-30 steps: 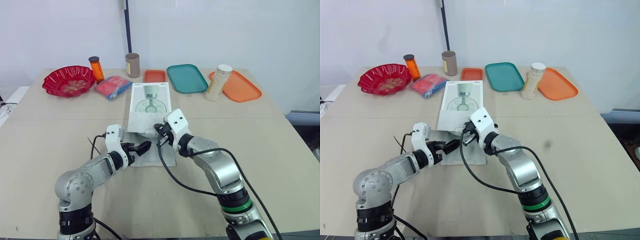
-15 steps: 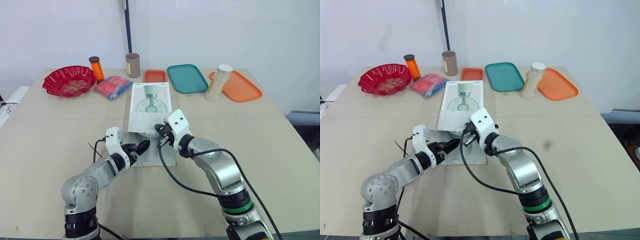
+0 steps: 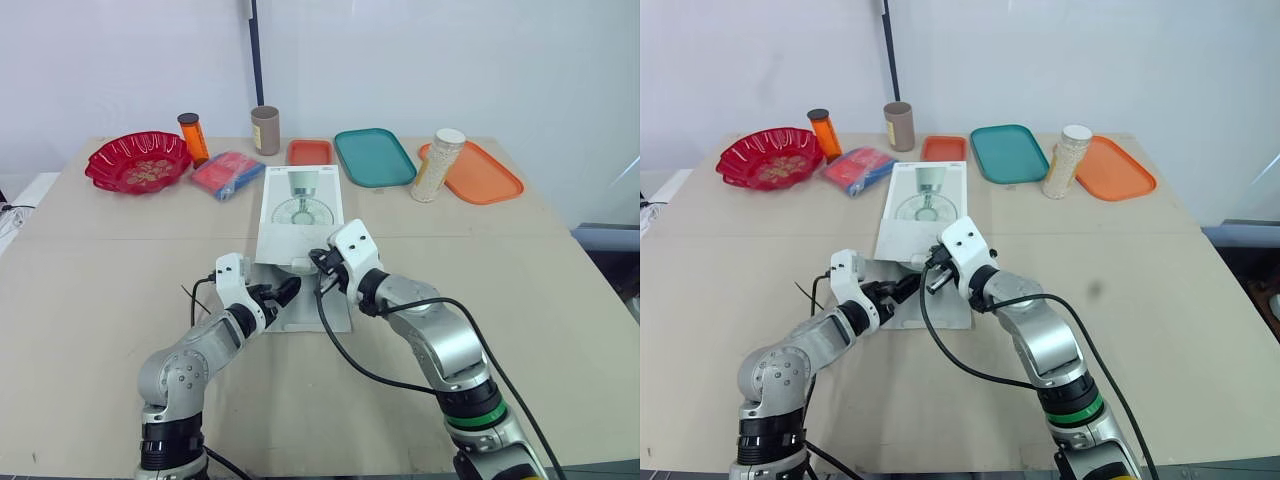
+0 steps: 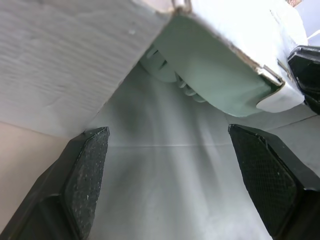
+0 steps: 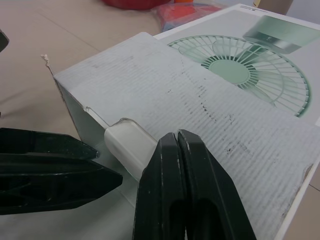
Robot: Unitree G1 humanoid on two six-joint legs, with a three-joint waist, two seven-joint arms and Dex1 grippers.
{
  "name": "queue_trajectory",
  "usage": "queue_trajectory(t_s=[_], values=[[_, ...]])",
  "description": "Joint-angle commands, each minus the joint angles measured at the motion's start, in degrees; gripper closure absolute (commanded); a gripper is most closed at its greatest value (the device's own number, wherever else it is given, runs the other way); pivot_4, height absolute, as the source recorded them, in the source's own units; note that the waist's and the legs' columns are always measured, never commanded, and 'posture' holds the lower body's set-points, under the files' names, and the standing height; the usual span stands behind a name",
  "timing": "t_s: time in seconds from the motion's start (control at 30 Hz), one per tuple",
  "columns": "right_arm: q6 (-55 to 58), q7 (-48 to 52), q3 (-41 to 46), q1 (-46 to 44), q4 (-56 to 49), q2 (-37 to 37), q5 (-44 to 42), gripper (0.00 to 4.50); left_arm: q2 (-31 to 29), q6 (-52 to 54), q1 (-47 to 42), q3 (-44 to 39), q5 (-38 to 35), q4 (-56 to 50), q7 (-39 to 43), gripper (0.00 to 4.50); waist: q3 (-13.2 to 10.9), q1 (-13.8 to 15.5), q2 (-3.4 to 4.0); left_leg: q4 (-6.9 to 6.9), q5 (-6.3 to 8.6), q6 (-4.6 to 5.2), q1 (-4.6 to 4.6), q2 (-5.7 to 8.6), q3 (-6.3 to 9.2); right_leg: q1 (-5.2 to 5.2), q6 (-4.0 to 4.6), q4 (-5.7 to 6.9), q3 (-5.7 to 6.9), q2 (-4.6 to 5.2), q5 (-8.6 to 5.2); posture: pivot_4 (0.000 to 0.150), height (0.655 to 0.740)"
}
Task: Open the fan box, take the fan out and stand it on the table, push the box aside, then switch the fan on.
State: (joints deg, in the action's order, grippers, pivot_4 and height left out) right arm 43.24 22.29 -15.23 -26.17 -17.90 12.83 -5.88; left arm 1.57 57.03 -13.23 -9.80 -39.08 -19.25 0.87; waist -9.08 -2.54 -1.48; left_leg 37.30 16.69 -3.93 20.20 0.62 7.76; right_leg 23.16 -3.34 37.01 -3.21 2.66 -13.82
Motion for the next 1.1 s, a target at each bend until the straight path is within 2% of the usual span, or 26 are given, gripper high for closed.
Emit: queue_trajectory(t_s=[0.03, 0.17, 0.57, 1.1], values=[[1.9, 0.1, -0.8, 1.5, 1.3, 0.3, 0.2, 4.5, -0.2, -2.9, -1.3, -0.3, 0.3, 0.0, 0.6, 0.44, 0.0, 0.0, 0.0, 0.0, 0.0, 0.0, 0.0, 0.0, 0.0, 0.0, 0.0, 0.0, 0.0, 0.0, 0.0, 0.15, 0.74], [2.1, 0.1, -0.9, 1.4, 1.4, 0.3, 0.2, 4.5, -1.1, -5.4, -1.2, 0.6, 1.7, 0.9, 1.8, 0.44, 0.0, 0.0, 0.0, 0.0, 0.0, 0.0, 0.0, 0.0, 0.0, 0.0, 0.0, 0.0, 0.0, -0.01, 0.0, 0.15, 0.74], [1.4, 0.3, -0.9, 1.0, 2.6, 0.4, 0.4, 4.5, 0.6, -6.0, -0.1, -1.0, -2.6, -1.3, 1.7, 0.44, 0.0, 0.0, 0.0, 0.0, 0.0, 0.0, 0.0, 0.0, 0.0, -0.01, -0.02, -0.01, -0.01, 0.0, -0.01, 0.15, 0.74], [1.2, 0.4, -1.0, 1.3, 2.8, 0.4, 0.8, 4.5, 0.8, -7.1, 1.2, 0.4, -3.5, -1.4, 2.5, 0.44, 0.0, 0.0, 0.0, 0.0, 0.0, 0.0, 0.0, 0.0, 0.01, -0.01, -0.05, -0.02, -0.01, -0.01, -0.03, 0.15, 0.74]])
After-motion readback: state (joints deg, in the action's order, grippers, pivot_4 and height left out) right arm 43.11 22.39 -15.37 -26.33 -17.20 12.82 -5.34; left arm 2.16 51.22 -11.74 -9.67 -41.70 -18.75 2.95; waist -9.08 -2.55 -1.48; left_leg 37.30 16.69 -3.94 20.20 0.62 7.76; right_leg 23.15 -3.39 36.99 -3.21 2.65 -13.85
